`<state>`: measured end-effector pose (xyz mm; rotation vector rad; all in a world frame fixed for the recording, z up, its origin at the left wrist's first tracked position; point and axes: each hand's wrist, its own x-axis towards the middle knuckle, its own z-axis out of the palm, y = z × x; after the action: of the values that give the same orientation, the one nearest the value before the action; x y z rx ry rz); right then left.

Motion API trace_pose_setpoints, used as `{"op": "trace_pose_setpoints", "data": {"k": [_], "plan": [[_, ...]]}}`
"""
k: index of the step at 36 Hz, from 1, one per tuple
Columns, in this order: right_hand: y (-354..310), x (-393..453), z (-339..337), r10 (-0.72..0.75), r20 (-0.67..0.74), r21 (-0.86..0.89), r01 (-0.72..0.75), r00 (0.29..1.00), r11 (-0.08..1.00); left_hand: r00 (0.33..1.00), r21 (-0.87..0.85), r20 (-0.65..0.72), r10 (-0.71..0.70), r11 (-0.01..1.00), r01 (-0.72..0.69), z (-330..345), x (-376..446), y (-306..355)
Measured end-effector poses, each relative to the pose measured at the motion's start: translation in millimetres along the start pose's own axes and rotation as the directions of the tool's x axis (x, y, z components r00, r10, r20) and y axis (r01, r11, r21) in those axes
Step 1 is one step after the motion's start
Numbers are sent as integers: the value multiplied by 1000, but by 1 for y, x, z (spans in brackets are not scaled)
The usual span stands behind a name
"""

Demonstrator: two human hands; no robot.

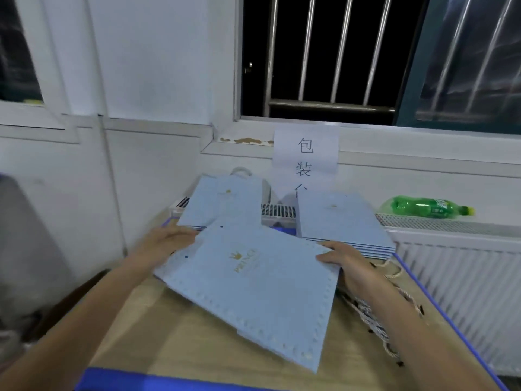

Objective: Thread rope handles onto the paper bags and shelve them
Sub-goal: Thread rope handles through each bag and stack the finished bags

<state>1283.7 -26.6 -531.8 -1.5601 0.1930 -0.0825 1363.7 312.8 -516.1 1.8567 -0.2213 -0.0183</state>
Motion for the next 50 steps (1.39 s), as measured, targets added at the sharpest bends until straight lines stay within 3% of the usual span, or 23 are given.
{"op": "trace_pose_setpoints", "data": {"k": [3, 7, 9, 14, 19, 25, 28, 32, 38, 41, 44, 50], "plan": [[13, -4, 10, -58, 77, -285, 78, 995, 956, 997, 292, 79, -6, 956, -18, -5, -16, -14], [17, -7, 17, -217, 160, -640, 269, 963, 720, 999, 553, 44, -16, 833, -11, -8, -31, -26], [11, -7, 17, -273, 171, -708, 310, 947, 635, 995, 569, 71, -62, 822, 11, -13, -33, -29], [-4, -3, -4, -438, -70, -759, 237, 896, 607, 968, 589, 145, -205, 804, 82, -29, -35, -28], [2, 2, -1, -370, 1, -866, 186, 929, 465, 945, 486, 208, -252, 865, 124, -35, -36, -24], [20, 26, 19, -324, -48, -933, 74, 945, 352, 971, 557, 128, -204, 824, 99, -18, -32, -30], [25, 34, 26, -303, -28, -954, 65, 953, 293, 975, 449, 120, -187, 886, 115, -18, -29, -37], [18, 37, 31, -311, -82, -937, 33, 947, 347, 969, 289, 133, -207, 944, 162, -18, -31, -37], [-21, 30, 36, -401, -127, -748, 178, 907, 640, 964, 132, 144, -223, 970, 204, -9, -34, -31], [-55, 17, 46, -425, -69, -622, 294, 902, 726, 966, 61, 146, -213, 977, 206, -4, -13, -56], [-83, 2, 62, -395, 9, -467, 353, 919, 811, 968, -6, 117, -220, 975, 222, 18, -27, -32], [-80, -10, 104, -306, 201, -387, 362, 931, 848, 973, -15, 96, -211, 977, 213, 36, -32, -23]]}}
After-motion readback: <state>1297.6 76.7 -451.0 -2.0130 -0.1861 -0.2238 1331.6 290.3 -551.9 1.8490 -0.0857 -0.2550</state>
